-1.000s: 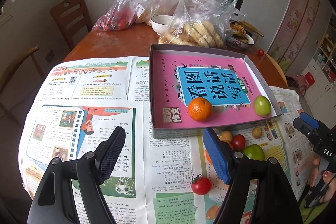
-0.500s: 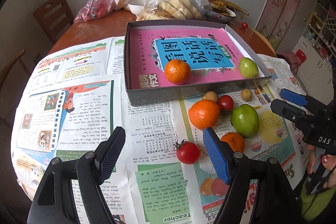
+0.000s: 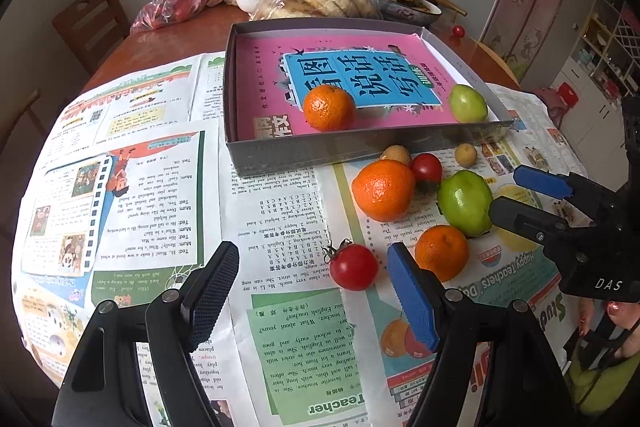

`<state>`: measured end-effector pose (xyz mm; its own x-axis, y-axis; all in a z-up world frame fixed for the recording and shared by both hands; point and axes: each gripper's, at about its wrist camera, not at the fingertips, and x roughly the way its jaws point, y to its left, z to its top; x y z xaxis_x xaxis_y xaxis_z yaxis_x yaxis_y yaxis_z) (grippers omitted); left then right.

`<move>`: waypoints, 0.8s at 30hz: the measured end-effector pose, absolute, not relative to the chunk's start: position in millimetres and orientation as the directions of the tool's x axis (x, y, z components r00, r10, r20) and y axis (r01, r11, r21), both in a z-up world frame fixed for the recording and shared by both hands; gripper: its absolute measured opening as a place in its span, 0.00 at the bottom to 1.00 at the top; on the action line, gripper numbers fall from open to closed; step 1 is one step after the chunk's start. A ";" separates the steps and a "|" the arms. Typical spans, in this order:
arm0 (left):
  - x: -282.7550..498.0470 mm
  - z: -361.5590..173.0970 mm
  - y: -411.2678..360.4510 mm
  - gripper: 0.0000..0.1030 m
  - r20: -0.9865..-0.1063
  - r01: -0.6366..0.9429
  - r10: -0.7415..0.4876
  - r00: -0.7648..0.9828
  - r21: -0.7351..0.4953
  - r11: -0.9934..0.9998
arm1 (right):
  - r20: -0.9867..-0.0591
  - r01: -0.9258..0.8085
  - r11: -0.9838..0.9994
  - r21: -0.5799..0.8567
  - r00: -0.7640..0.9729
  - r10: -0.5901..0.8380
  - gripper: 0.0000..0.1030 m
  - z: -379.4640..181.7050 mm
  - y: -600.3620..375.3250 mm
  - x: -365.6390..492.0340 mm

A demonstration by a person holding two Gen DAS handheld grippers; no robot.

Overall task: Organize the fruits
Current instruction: 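Grasp a red tomato with the left gripper while the right gripper grasps another lime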

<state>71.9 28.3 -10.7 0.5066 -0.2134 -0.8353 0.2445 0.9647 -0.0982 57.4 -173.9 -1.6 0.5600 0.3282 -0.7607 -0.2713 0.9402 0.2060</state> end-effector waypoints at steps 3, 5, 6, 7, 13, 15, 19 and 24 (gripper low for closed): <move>70.0 -13.6 24.3 0.75 -0.839 0.263 -0.220 0.497 -0.096 0.960 | -0.765 -0.274 0.939 0.206 0.554 0.329 0.76 -3.0 -172.5 58.1; 68.6 -14.9 21.2 0.75 -0.841 0.273 -0.218 0.495 -0.088 0.958 | -0.766 -0.277 0.938 0.208 0.550 0.332 0.76 -4.0 -171.9 58.4; 68.1 -15.5 19.4 0.75 -0.842 0.280 -0.217 0.494 -0.082 0.956 | -0.768 -0.275 0.939 0.206 0.549 0.329 0.76 -4.5 -171.9 58.8; 67.5 -16.2 17.7 0.75 -0.842 0.285 -0.215 0.494 -0.076 0.955 | -0.770 -0.273 0.940 0.205 0.548 0.327 0.76 -5.0 -172.1 59.0; 66.3 -20.7 13.3 0.75 -0.849 0.294 -0.217 0.482 -0.077 0.953 | -0.774 -0.276 0.937 0.213 0.537 0.335 0.76 -8.4 -171.4 60.0; 65.9 -22.1 12.1 0.75 -0.851 0.297 -0.214 0.480 -0.072 0.952 | -0.777 -0.282 0.936 0.211 0.532 0.336 0.76 -9.7 -169.9 60.7; 67.1 -26.3 11.3 0.69 -0.856 0.298 -0.214 0.471 -0.074 0.952 | -0.783 -0.286 0.936 0.204 0.526 0.332 0.75 -12.1 -166.5 62.4; 70.2 -28.6 10.1 0.67 -0.856 0.300 -0.223 0.466 -0.084 0.950 | -0.790 -0.297 0.933 0.202 0.514 0.334 0.67 -16.5 -162.3 64.8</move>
